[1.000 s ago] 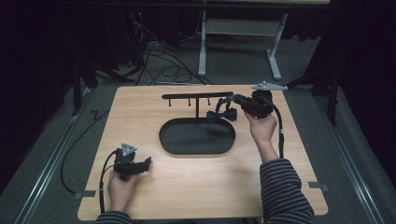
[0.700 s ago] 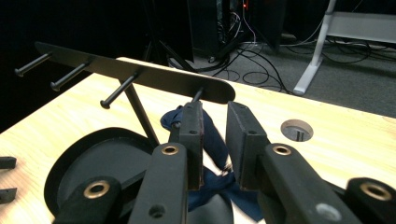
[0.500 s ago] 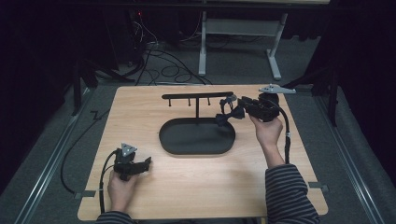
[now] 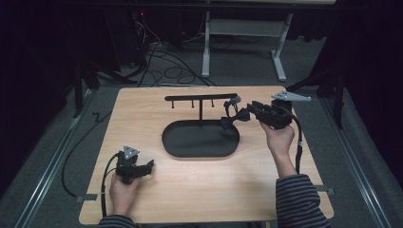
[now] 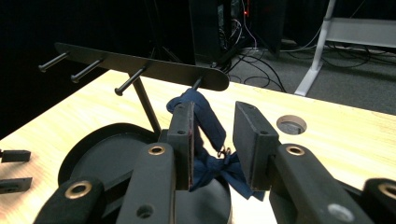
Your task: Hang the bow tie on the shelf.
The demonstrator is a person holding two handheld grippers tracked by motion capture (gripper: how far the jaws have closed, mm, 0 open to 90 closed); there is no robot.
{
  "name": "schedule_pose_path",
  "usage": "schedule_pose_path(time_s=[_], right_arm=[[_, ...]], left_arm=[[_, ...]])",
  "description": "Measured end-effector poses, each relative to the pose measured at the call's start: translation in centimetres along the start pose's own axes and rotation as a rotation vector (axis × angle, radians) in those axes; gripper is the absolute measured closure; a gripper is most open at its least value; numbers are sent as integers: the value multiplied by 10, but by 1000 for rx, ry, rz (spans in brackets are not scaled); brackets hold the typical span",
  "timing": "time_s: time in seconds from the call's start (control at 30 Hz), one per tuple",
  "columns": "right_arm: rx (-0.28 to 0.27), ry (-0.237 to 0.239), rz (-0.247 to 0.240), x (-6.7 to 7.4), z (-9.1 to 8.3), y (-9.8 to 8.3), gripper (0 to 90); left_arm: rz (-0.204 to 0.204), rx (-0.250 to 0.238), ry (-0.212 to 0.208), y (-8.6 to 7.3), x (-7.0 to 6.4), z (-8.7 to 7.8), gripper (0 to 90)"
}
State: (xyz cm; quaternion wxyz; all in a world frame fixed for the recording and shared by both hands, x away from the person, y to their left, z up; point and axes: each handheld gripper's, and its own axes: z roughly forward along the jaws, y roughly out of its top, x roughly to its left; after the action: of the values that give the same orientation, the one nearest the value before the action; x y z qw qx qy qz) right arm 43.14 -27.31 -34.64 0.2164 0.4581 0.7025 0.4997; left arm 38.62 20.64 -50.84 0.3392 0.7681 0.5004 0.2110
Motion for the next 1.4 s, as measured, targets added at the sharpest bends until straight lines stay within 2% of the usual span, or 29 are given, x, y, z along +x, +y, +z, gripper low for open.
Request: schedule_pose_path(time_s=[0.3, 0.8, 0.97, 1.4], right_arm=[[-33, 0, -10, 0, -17, -5, 706], [-28, 13, -11, 2, -33, -14, 689], [-28, -6, -29, 5, -40, -17, 688], [-43, -13, 0, -2, -54, -28, 687]], left_arm=[[0, 0, 0, 0, 0, 0, 199], [0, 0, 1, 0, 0, 0, 199], [0, 0, 1, 0, 0, 0, 199], [0, 0, 0, 0, 0, 0, 199]])
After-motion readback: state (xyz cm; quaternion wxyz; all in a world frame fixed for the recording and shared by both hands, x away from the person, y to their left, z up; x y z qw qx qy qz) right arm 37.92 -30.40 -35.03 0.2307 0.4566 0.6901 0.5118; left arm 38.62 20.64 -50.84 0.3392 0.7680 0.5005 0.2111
